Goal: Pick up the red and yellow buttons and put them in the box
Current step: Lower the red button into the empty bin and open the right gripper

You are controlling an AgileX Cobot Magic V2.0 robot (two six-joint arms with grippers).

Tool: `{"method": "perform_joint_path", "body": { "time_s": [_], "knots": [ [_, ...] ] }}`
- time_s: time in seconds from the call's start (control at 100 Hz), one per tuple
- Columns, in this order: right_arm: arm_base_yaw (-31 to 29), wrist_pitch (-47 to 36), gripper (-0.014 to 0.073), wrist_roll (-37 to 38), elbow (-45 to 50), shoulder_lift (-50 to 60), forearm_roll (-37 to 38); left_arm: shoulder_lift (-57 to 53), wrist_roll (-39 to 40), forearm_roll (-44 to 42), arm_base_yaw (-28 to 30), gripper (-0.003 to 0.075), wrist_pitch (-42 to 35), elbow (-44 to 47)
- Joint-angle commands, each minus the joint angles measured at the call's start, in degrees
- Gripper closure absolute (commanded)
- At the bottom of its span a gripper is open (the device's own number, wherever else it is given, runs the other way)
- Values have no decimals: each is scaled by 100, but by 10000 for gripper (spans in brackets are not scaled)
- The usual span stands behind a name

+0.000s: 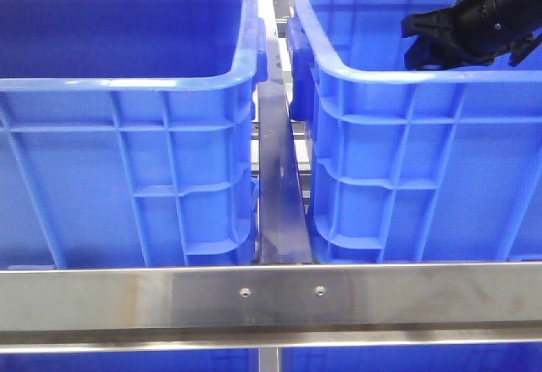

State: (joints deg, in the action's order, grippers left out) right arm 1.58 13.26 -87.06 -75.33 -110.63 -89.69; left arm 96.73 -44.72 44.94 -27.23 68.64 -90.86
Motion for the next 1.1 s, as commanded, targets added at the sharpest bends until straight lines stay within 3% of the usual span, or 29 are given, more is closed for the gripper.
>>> {"method": "perform_joint_path", "body": {
  "time_s": [0.0, 0.18, 0.25, 0.65, 1.09],
  "knots": [
    [-13, 115, 254, -51, -177, 259, -99, -284, 14, 376, -35, 164, -100, -154],
    [-18, 207, 33, -51, -177, 259, -99, -284, 14, 376, -35, 164, -100, -154],
    [-18, 207, -2, -51, -177, 259, -99, -284, 14, 376, -35, 164, -100, -154],
    [-18, 17, 4, -10, 268, 732, -110, -284, 14, 376, -35, 164, -78, -154],
    [-18, 40, 4, -10, 1773, 2635, -110, -284, 14, 376, -35, 164, -78, -154]
  ]
}}
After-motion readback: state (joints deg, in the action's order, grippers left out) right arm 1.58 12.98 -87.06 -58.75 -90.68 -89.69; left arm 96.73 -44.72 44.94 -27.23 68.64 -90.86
